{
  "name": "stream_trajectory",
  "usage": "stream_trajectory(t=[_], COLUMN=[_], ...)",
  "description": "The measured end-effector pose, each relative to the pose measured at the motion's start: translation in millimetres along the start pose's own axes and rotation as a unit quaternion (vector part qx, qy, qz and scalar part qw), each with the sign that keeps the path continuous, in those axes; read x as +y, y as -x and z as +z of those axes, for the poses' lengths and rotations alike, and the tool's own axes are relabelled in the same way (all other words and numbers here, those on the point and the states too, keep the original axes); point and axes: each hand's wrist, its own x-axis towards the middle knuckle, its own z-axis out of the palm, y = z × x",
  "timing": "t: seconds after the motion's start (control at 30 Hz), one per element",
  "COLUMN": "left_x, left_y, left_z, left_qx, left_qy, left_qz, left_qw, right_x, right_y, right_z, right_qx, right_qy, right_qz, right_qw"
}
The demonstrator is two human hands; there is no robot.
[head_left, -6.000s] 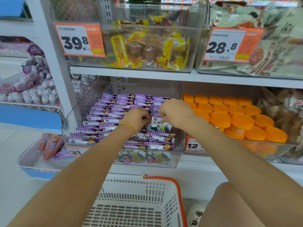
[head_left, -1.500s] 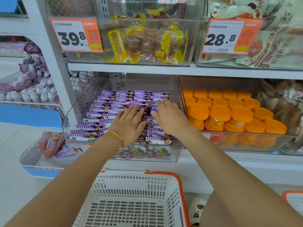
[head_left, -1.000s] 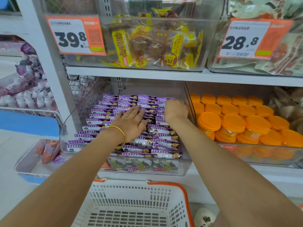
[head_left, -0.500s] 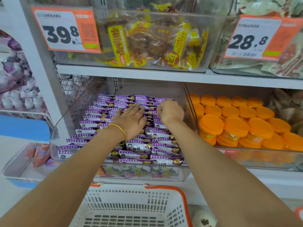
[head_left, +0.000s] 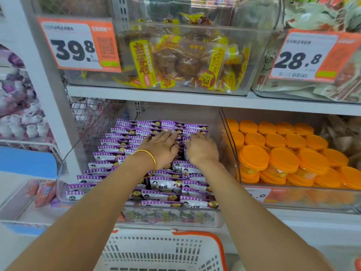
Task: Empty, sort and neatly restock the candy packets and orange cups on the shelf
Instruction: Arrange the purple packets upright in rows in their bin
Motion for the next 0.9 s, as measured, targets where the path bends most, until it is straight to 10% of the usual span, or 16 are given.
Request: stream_trajectory(t=[0.37, 0.63, 0.83, 0.9], left_x=[-32.4, -80.1, -63.9, -56.4], left_y=[14.3, 45.8, 58.3, 65.7], left_z=[-18.5, -1.0, -9.9, -4.2], left_qx=[0.079, -0.001, 0.015, -0.006], left_qy=[0.137, -0.007, 0.028, 0.005], left_qz=[-0.025, -0.076, -0.068, -0.055], left_qw=[0.987, 0.997, 0.997, 0.998], right_x=[-7.8, -28.2, -36.0, -39.2], right_y=[-7.9, -6.6, 19.1, 32.1], right_z=[-3.0, 5.3, -16.5, -19.6], right_qx=[0.007, -0.091, 0.086, 0.036], right_qy=[0.062, 0.081, -0.107, -0.045], right_qz=[-0.015, -0.100, -0.191, -0.246], right_qw=[0.998, 0.988, 0.972, 0.968])
